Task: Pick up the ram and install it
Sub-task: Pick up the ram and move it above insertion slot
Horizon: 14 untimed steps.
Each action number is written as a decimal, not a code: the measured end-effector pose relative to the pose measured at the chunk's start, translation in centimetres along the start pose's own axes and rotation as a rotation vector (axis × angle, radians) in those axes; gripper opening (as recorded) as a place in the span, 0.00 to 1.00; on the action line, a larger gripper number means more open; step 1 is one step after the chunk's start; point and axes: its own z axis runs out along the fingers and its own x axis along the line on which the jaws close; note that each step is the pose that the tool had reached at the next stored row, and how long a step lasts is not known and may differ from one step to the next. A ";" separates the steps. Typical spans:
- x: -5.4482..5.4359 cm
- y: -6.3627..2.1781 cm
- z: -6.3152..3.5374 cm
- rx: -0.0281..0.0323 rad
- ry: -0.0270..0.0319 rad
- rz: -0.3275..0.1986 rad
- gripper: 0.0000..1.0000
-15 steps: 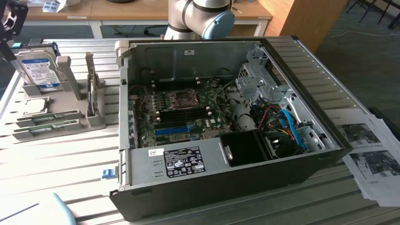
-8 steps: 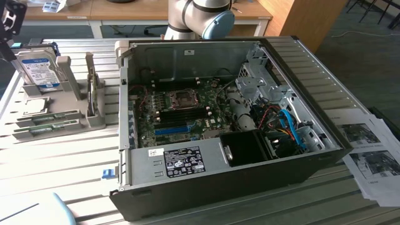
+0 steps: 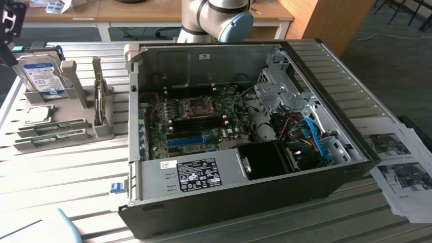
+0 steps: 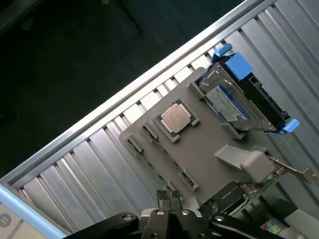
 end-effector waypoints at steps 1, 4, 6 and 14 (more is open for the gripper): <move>0.0 0.00 0.00 0.0004 0.0004 -0.014 0.09; 0.0 0.00 0.00 0.0016 0.0020 -0.057 0.09; 0.0 0.00 0.00 0.0023 0.0031 -0.085 0.09; 0.0 0.00 0.00 0.0053 0.0069 -0.193 0.09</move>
